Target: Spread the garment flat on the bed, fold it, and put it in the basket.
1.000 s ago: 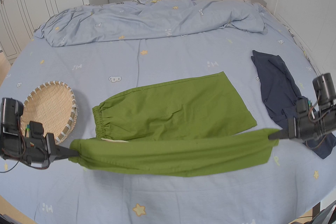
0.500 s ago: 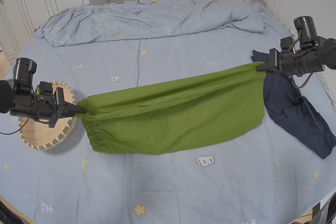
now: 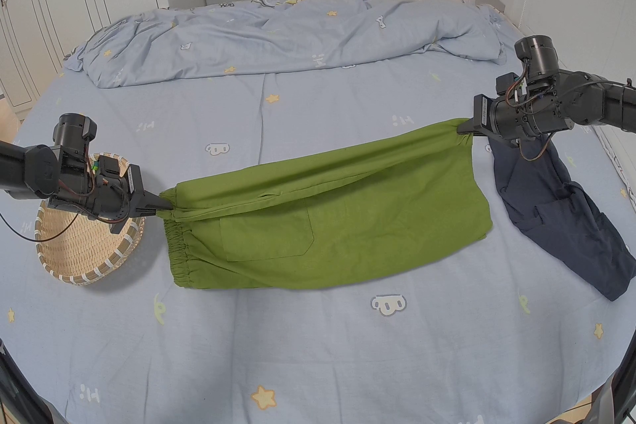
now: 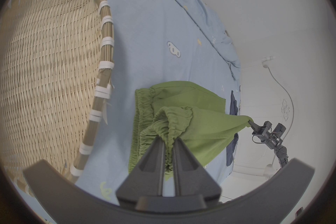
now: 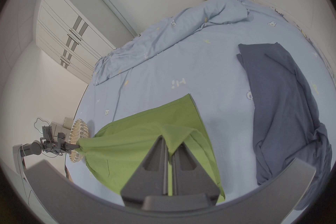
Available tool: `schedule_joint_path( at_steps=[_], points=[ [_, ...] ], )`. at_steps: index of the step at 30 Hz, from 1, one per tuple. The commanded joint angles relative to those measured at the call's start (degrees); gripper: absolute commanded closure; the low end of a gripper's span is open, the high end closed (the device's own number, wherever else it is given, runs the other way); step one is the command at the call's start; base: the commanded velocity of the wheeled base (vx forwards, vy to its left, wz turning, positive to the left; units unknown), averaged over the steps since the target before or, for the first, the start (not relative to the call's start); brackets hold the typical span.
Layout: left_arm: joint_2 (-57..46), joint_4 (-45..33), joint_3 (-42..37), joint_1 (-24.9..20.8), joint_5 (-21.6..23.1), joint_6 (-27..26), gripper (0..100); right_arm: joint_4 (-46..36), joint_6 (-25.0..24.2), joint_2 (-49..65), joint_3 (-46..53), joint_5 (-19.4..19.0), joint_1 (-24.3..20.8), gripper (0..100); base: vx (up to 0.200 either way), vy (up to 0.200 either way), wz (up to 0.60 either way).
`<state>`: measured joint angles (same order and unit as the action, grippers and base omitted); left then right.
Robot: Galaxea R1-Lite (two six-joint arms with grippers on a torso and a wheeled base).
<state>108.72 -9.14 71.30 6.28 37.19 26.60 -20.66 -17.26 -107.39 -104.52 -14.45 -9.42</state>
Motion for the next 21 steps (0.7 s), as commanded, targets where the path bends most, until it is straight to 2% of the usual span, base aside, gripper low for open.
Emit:
schedule_joint_path(
  at_steps=[1,18,19,21],
  points=[
    [1.94,0.0,0.42,-0.21,-0.54,-0.06,100,0.1,0.04,-1.42,-0.16,0.03,0.11,100,0.0,0.0,0.0],
    [3.61,0.53,1.65,-1.0,-1.86,0.03,100,0.89,0.04,-4.76,-0.33,-0.06,-0.42,100,0.0,0.0,0.0],
    [3.61,0.53,1.65,-1.09,-1.86,-0.06,0,0.89,-0.05,-4.85,-0.33,-0.06,-0.42,0,0.0,0.0,0.0],
    [3.52,0.62,1.65,-1.71,-1.86,-0.06,0,0.89,-0.32,-4.85,-0.24,-0.06,-0.68,0,0.0,0.0,0.0]
  ],
)
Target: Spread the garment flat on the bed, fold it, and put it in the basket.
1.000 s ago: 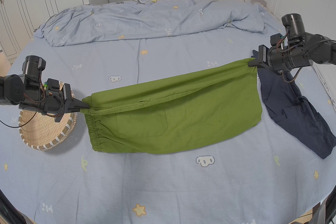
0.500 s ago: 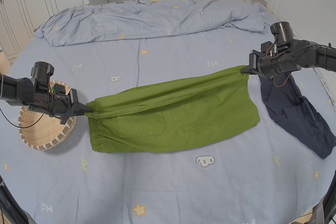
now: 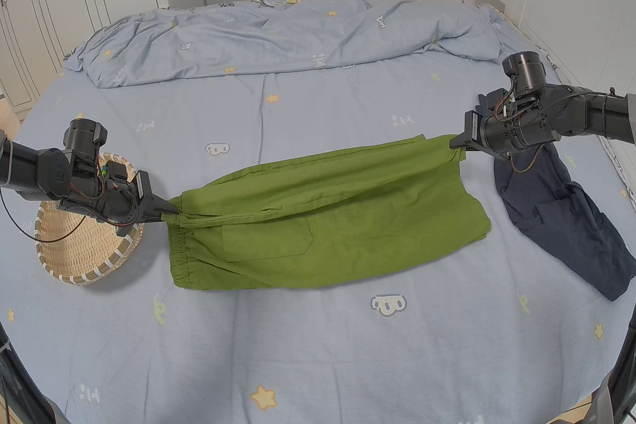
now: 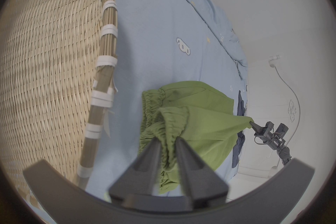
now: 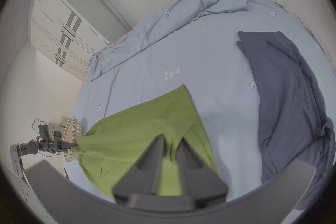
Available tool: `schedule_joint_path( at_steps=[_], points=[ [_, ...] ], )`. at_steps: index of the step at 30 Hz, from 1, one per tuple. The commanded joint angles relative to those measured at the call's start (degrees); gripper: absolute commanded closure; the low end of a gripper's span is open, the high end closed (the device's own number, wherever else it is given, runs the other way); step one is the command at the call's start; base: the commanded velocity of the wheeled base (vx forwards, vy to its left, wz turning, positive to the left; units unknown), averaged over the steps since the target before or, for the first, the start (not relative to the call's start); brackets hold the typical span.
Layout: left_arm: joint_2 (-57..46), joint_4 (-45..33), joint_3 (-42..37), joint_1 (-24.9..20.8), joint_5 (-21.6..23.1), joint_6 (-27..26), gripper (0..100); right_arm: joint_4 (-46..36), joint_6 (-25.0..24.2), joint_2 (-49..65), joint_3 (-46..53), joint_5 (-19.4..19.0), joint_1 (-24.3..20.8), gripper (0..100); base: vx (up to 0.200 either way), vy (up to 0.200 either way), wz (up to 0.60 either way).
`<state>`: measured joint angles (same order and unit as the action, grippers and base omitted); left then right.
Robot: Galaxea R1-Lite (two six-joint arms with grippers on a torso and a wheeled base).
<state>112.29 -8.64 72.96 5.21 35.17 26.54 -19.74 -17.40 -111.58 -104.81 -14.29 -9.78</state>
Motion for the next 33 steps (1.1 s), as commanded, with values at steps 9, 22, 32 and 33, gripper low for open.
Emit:
schedule_joint_path(
  at_steps=[9,22,32,33],
  points=[
    [-7.79,0.29,-2.82,-6.35,-0.01,0.8,0,-0.13,-0.27,-0.13,1.98,-0.21,0.37,0,0.0,0.0,0.0],
    [1.71,2.75,3.5,-10.48,-4.94,2.73,0,0.14,-1.41,4.53,7.17,-0.3,1.16,0,0.0,0.0,0.0],
    [13.04,10.31,20.55,-6.7,-8.54,16.88,0,-0.13,-1.32,10.07,9.63,-0.57,1.78,0,0.0,0.0,0.0],
    [13.66,11.1,21.52,-6.44,-8.71,18.81,0,-0.13,-1.32,10.07,9.63,-0.57,2.13,0,0.0,0.0,0.0]
  ],
)
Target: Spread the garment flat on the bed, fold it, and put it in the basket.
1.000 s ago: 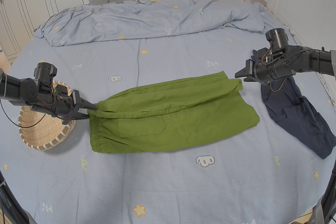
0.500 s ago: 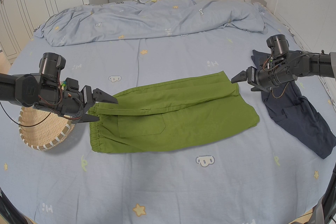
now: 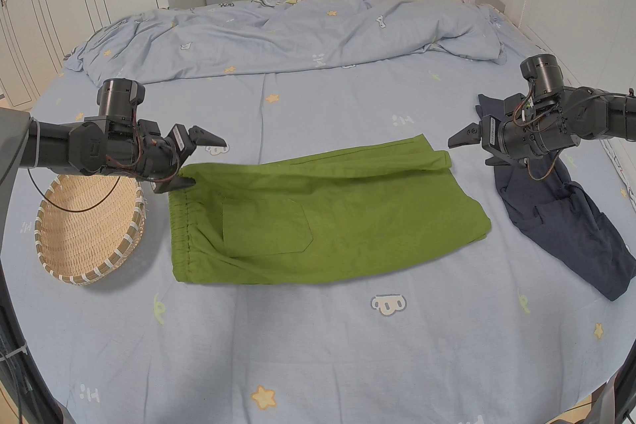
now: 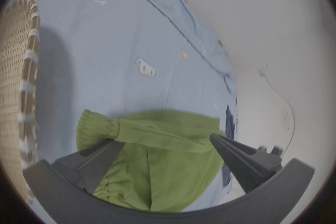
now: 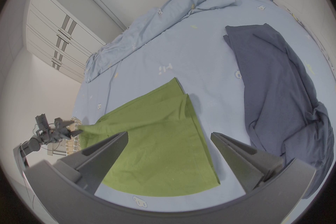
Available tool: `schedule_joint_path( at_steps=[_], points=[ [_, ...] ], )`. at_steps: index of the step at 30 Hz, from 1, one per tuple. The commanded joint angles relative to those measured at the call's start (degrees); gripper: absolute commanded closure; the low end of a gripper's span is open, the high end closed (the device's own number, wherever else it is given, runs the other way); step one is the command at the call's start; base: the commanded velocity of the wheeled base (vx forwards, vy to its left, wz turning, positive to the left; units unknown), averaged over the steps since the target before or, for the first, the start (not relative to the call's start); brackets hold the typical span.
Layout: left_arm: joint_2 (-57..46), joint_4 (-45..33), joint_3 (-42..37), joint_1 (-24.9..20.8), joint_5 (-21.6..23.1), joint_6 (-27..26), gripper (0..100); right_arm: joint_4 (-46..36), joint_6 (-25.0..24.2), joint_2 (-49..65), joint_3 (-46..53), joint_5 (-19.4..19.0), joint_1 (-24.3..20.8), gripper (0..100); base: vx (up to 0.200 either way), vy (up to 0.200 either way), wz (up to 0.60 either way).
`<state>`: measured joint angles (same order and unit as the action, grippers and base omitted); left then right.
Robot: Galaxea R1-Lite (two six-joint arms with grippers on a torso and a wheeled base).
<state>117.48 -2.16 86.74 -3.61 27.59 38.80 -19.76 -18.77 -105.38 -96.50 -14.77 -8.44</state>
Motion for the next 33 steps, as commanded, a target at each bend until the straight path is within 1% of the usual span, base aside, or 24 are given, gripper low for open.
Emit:
schedule_joint_path(
  at_steps=[1,7,12,14,17,18,19,22,23,25,26,27,28,30,31,33],
  points=[
    [8.82,5.23,8.19,2.55,-1.31,8.04,0,-0.1,0.14,3.95,1.32,-0.08,0.97,0,0.0,0.0,0.0],
    [8.47,5.23,7.83,2.2,-1.22,8.04,0,0.07,0.23,3.86,2.28,-0.17,2.2,0,0.0,0.0,0.0],
    [4.95,5.06,3.88,1.76,-1.13,6.81,0,0.07,0.14,3.77,3.42,-1.22,2.9,0,0.0,0.0,0.0],
    [0.56,5.23,-0.6,1.67,-0.87,5.14,0,0.16,-0.12,3.77,3.51,-3.51,3.78,0,0.0,0.0,0.0],
    [-5.77,5.5,-6.67,1.67,-0.69,3.47,0,0.07,-0.3,3.69,3.78,-8.08,5.18,0,0.0,0.0,0.0],
    [-6.56,5.5,-7.37,1.67,-0.6,3.38,0,0.07,-0.3,3.69,3.78,-8.69,5.36,0,0.0,0.0,0.0],
    [-8.94,5.5,-9.74,1.59,-0.52,2.95,0,0.07,-0.56,3.6,3.95,-11.06,5.97,0,0.0,0.0,0.0],
    [-11.92,5.5,-13.87,1.41,-0.6,2.68,0,0.07,-1.18,3.77,5.53,-15.11,7.12,0,0.0,0.0,0.0],
    [-11.92,5.5,-13.87,1.41,-0.6,2.68,0,0.07,-1.18,3.77,5.53,-15.11,7.12,0,0.0,0.0,0.0],
    [-14.21,6.11,-18.45,1.59,-0.6,2.59,0,0.25,-0.74,3.77,7.29,-19.33,8.88,0,0.0,0.0,0.0],
    [-14.21,6.11,-18.45,1.59,-0.6,2.59,0,0.25,-0.74,3.77,7.29,-19.33,8.88,0,0.0,0.0,0.0],
    [-15.09,6.99,-21.35,1.85,-0.52,1.98,0,0.78,-0.3,3.6,6.94,-20.82,9.31,0,0.0,0.0,0.0],
    [-15.35,8.05,-24.69,2.11,-0.69,0.75,0,1.48,-0.21,3.6,6.76,-21.08,9.49,0,0.0,0.0,0.0],
    [-14.91,9.45,-27.23,2.47,-0.78,-0.92,0,1.74,-0.12,3.6,6.85,-21.17,9.49,0,0.0,0.0,0.0],
    [-13.33,12.35,-29.96,3.34,-0.69,-3.65,0,1.74,-0.12,3.6,6.94,-21.17,9.49,0,0.0,0.0,0.0],
    [-11.66,14.64,-30.93,3.7,-0.69,-4.7,0,1.74,-0.04,3.69,7.2,-21.17,9.49,0,0.0,0.0,0.0]
  ],
)
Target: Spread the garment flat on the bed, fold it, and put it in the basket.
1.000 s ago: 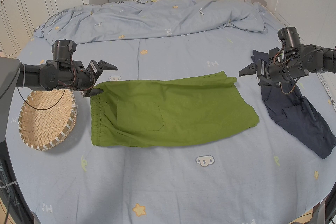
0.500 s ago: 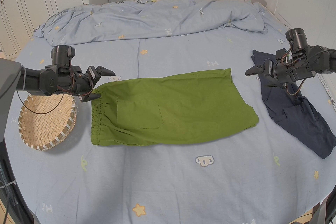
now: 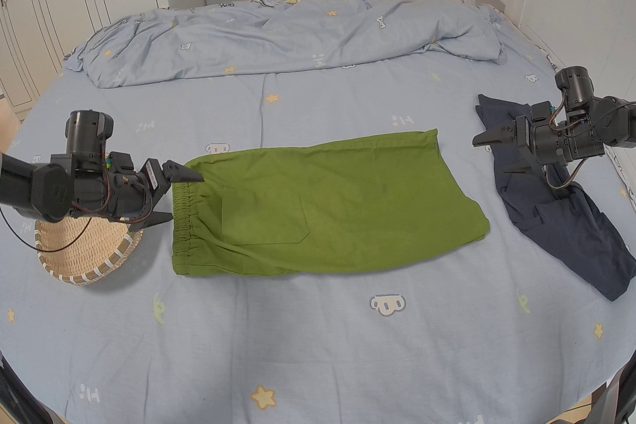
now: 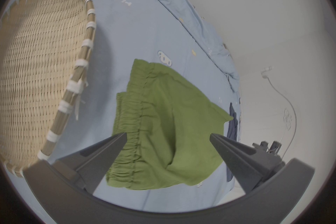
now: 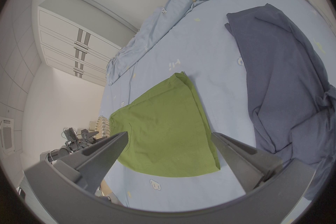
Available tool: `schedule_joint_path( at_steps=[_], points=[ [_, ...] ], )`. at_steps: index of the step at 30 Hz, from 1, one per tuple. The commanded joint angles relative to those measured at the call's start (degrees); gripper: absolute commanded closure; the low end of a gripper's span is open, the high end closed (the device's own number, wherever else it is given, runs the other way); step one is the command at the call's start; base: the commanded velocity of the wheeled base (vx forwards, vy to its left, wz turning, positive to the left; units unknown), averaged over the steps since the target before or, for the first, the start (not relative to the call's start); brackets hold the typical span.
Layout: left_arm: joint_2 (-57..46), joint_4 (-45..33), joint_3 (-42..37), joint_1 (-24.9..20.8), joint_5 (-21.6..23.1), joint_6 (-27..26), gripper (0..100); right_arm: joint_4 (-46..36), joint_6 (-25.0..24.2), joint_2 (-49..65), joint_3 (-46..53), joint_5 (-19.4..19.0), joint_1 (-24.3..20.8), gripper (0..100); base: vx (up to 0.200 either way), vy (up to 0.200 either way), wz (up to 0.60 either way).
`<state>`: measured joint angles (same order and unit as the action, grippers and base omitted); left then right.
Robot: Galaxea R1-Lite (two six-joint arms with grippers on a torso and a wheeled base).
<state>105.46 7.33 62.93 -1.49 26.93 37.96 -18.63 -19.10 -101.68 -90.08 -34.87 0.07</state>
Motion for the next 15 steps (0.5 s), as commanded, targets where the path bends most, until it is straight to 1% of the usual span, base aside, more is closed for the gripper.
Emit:
schedule_joint_path(
  at_steps=[1,7,13,15],
  points=[
    [1.41,7.18,-7.47,1.58,-0.03,-3.86,0,0.61,0.29,-0.1,0.96,-1.08,0.89,0,0.0,0.0,0.0],
    [3.44,8.14,-7.82,0.34,-0.3,-3.86,0,0.61,0.29,0.08,2.01,-0.99,0.81,0,0.0,0.0,0.0],
    [3.44,8.32,-8.7,-0.18,-0.21,-3.95,0,0.7,0.29,-0.01,2.36,-0.82,0.54,0,0.0,0.0,0.0],
    [2.56,8.32,-9.31,-1.15,-0.3,-3.77,0,0.61,0.29,-0.1,2.45,-0.82,0.54,0,0.0,0.0,0.0]
  ],
)
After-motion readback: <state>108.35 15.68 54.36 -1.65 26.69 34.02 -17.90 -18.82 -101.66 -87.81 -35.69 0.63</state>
